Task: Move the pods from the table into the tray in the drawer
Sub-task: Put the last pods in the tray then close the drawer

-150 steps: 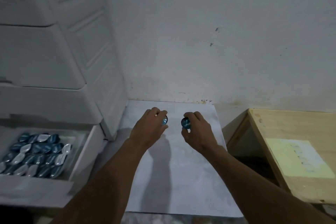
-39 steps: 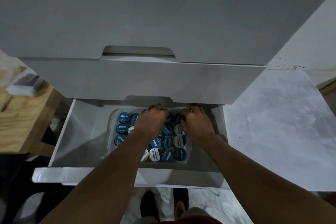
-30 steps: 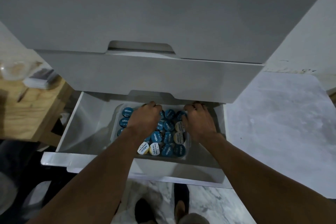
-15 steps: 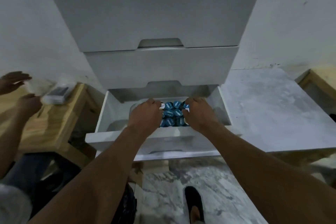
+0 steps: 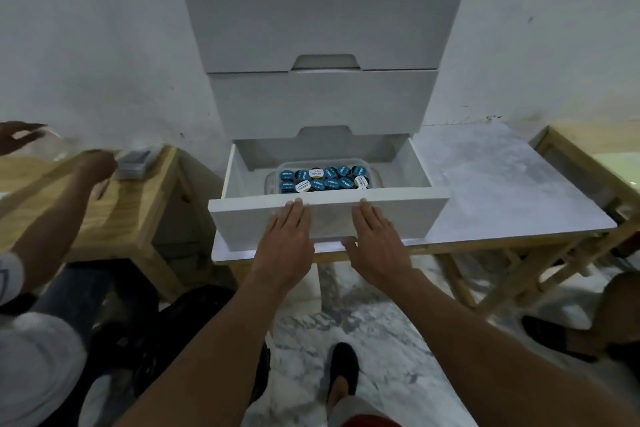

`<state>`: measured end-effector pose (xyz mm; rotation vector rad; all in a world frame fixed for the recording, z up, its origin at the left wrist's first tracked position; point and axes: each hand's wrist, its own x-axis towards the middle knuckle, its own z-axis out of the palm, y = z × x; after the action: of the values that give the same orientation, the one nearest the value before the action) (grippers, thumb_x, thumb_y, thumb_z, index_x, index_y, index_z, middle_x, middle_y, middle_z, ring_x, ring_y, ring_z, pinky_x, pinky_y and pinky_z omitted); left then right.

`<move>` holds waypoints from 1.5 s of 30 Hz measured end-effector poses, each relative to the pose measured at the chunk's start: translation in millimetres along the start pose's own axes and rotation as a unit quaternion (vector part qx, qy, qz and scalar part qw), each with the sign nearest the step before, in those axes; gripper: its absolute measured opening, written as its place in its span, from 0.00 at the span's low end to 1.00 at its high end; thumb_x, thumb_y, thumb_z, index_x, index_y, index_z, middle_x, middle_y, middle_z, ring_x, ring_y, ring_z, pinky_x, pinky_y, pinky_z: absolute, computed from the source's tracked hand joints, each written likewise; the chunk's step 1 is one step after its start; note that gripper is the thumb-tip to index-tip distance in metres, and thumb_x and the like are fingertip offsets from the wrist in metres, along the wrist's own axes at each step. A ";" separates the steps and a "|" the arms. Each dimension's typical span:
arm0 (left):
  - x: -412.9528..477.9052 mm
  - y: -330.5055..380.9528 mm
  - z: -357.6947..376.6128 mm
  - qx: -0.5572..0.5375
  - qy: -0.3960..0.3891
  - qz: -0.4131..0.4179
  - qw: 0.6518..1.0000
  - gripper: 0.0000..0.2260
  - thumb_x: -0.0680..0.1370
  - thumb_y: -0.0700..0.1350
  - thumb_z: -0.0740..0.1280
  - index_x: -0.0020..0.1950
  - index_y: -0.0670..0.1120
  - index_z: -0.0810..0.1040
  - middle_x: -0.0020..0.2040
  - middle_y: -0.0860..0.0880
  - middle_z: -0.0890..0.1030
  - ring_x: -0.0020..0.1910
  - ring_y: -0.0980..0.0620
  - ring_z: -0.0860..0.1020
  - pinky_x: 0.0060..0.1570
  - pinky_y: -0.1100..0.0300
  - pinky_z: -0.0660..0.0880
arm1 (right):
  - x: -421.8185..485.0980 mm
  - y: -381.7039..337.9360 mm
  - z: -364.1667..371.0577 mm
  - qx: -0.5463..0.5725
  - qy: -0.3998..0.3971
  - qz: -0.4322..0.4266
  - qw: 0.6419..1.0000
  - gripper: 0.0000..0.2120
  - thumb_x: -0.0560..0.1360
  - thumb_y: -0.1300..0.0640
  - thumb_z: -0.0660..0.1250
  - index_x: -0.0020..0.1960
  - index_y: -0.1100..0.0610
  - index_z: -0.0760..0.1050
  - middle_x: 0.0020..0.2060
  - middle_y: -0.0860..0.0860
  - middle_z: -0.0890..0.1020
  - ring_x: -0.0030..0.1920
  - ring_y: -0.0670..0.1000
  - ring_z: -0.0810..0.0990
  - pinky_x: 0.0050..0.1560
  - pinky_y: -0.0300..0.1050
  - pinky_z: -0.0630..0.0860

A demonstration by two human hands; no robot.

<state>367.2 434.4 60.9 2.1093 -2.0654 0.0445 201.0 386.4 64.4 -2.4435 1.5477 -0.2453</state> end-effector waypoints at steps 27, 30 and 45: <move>50.1 -22.9 50.9 0.071 0.014 -0.059 0.996 0.43 0.76 0.56 0.60 0.75 0.42 0.32 0.76 0.45 0.33 0.75 0.46 0.34 0.72 0.44 0.39 | 66.0 18.3 40.9 -0.077 0.050 0.001 0.996 0.41 0.79 0.42 0.55 0.75 0.57 0.30 0.76 0.55 0.35 0.76 0.57 0.36 0.73 0.54 0.37; 63.3 -27.2 52.8 0.083 0.011 -0.057 0.995 0.42 0.77 0.56 0.59 0.74 0.43 0.31 0.75 0.44 0.31 0.75 0.46 0.34 0.71 0.44 0.37 | 80.3 19.7 40.4 -0.078 0.052 0.001 0.996 0.41 0.79 0.42 0.56 0.75 0.57 0.31 0.76 0.55 0.36 0.76 0.57 0.36 0.73 0.54 0.38; 111.2 -38.7 49.8 0.060 0.052 -0.060 0.995 0.40 0.75 0.53 0.64 0.77 0.41 0.43 0.78 0.42 0.42 0.76 0.44 0.40 0.72 0.44 0.41 | 130.6 20.4 30.5 -0.068 0.095 -0.006 0.993 0.41 0.76 0.46 0.63 0.76 0.61 0.42 0.77 0.59 0.49 0.76 0.60 0.49 0.73 0.57 0.49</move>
<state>403.4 317.3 24.6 2.2453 -1.9197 0.2620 247.0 263.2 31.2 -2.6010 1.6784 -0.3973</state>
